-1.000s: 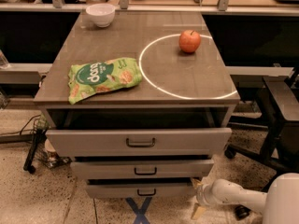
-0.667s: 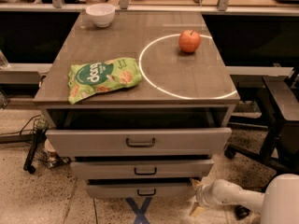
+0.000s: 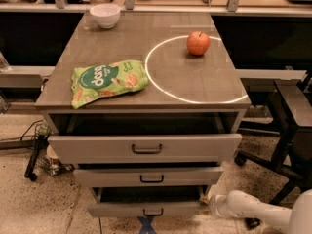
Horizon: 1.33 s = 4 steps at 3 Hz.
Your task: Open bottom drawer
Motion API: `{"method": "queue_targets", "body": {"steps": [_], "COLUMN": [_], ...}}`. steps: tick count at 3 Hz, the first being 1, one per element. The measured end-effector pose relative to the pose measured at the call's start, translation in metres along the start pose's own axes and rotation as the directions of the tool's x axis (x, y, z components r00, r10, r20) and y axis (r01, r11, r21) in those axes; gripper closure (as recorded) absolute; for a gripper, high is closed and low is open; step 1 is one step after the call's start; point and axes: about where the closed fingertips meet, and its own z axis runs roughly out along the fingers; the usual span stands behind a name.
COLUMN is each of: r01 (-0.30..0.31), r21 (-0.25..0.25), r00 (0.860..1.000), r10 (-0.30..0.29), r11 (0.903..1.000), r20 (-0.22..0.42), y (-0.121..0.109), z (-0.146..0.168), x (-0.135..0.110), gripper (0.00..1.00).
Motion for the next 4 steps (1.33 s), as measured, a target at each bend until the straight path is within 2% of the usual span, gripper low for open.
{"method": "queue_targets", "body": {"steps": [1,2,3,4], "r01": [0.001,-0.016,-0.034,-0.045], "r21": [-0.005,-0.042,-0.085,-0.115], "r00": [1.0,1.0,0.999,0.999], "r10": [-0.001,0.016,0.032,0.042], "r11": [1.0,0.999,0.9958,0.9924], "r20": [0.004,-0.006,-0.018,-0.027], "y": [0.015,0.047,0.077,0.096], "z": [-0.011,-0.016,-0.024,-0.029], "x": [-0.003,0.001,0.003,0.003], "gripper": [0.86,1.0,0.97,0.74]}}
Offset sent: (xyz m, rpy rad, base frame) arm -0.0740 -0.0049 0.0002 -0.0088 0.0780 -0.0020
